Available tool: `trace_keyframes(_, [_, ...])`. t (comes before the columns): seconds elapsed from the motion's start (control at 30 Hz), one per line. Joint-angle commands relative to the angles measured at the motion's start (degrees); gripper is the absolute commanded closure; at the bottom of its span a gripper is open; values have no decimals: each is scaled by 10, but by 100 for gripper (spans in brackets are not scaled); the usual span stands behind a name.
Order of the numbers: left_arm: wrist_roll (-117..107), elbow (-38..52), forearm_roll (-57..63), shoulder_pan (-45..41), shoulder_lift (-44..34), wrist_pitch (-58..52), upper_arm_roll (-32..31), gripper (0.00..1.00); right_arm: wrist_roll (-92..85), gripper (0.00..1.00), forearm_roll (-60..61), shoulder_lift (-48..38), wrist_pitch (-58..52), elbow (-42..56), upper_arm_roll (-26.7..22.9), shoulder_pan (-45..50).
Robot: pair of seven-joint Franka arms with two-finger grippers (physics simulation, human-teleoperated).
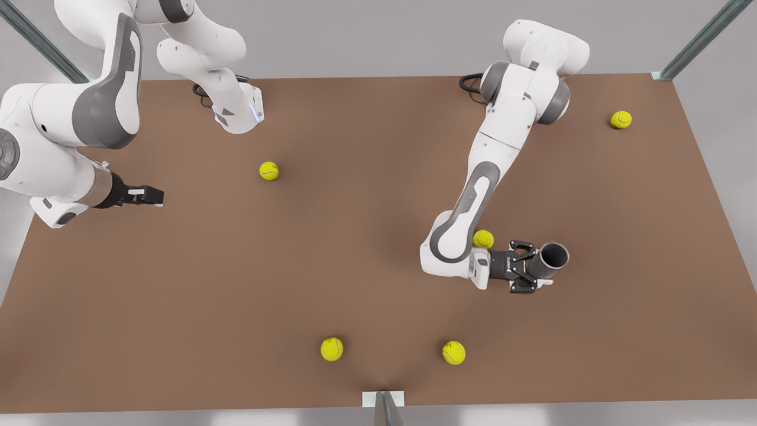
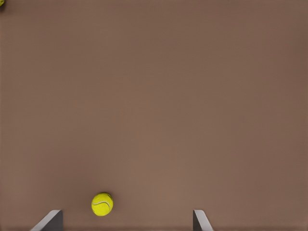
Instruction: Put the tennis tube upright
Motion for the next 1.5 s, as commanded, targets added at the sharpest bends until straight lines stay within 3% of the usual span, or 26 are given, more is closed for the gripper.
trace_keyframes(0.0, [202,1,3,0,1,11,0,31,0,0,1,2,0,0,0,0])
trace_keyframes(0.27, [171,18,15,4,49,21,0,30,0,0,1,4,1,0,0,0])
trace_keyframes(0.3, [173,18,13,4,49,21,0,21,0,0,1,4,1,0,0,0])
trace_keyframes(0.33, [175,18,11,5,49,23,0,0,0,0,1,4,1,0,0,0])
trace_keyframes(1.47, [187,-3,-50,-17,20,-37,-8,0,0,0,2,4,1,1,0,0])
